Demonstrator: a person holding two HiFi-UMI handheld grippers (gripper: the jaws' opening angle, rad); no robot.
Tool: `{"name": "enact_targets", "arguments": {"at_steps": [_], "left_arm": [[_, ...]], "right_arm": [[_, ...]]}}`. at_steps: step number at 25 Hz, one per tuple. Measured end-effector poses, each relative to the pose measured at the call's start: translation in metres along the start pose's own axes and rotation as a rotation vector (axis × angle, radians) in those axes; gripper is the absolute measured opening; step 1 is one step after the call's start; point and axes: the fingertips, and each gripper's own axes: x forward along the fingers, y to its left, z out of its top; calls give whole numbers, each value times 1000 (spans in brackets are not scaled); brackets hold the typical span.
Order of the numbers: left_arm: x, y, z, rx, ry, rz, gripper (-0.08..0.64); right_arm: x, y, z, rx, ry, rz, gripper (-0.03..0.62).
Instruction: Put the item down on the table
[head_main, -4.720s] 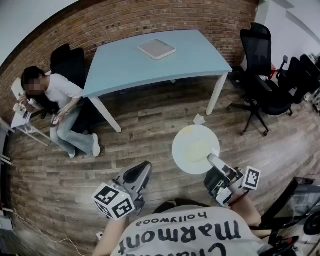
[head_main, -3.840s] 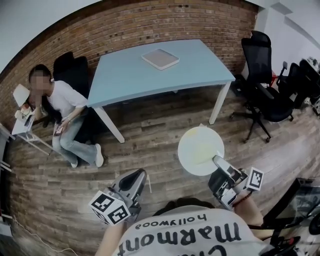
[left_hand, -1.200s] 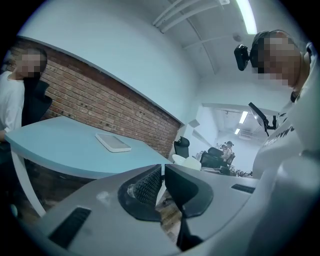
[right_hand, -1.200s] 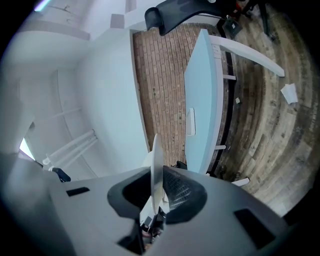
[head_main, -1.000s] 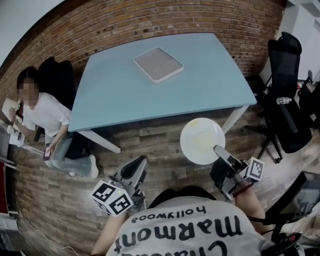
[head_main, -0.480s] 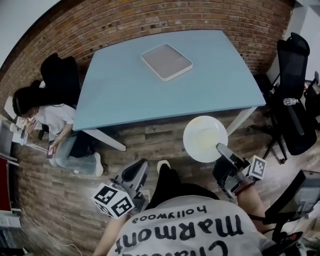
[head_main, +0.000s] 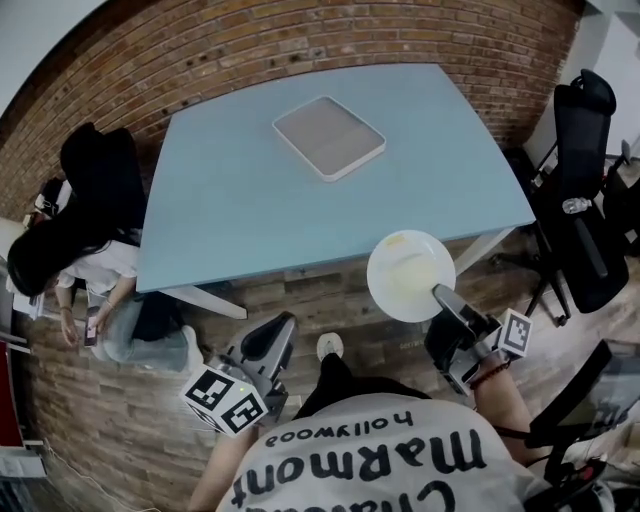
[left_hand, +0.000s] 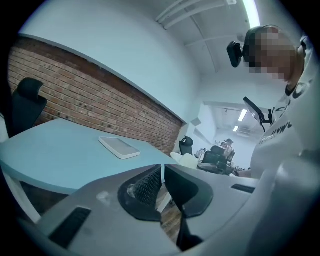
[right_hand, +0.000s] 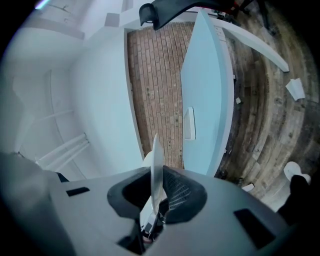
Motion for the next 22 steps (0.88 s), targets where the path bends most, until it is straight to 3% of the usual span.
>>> {"name": "enact_targets", "arguments": {"at_steps": [3,10,14,16,19,22], "left_arm": [[4,25,7,-46,-27,6,24],[13,92,54,-130,-176,52,23],[30,114,95,-222,-289,-49,23],[41,127,104,-228,-253,-69,23],[57,144,102,-127,-114,-45,23],[65,162,114,-65,-109,-40,23]], "right_arm": [[22,-8,4,2,-2,-18,51],[63,-11,23,1,-37,-38,51],[90,-13,37,-3,-42,-74,51],[105,-16,43,-12,-47,-92,51],[126,-18,46,-13,-58,-94,51],[143,-21,49,-18,-66,-100,51]]}}
